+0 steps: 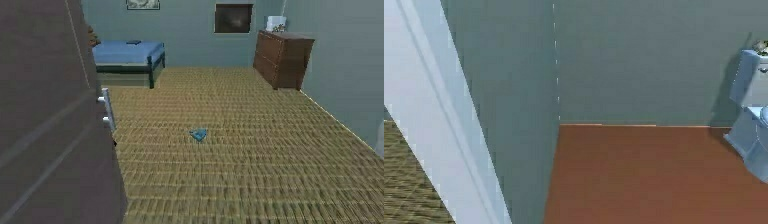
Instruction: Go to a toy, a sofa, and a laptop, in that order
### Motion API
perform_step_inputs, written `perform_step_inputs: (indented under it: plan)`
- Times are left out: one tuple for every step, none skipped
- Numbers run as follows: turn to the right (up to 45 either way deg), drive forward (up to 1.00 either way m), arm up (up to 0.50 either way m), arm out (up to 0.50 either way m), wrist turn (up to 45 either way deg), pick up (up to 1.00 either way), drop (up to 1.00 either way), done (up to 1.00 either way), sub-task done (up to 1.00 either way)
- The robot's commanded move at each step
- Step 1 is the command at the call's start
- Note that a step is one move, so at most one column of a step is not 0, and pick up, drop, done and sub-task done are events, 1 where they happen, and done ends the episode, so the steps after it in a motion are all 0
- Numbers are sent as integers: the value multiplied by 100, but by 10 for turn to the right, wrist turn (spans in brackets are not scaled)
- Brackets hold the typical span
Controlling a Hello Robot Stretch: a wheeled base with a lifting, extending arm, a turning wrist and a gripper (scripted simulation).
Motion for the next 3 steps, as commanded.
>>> perform_step_inputs:
  plan:
    - [450, 0, 0, 0, 0, 0, 0, 0, 0]
    - [450, 0, 0, 0, 0, 0, 0, 0, 0]
    - [0, 15, 0, 0, 0, 0, 0, 0, 0]
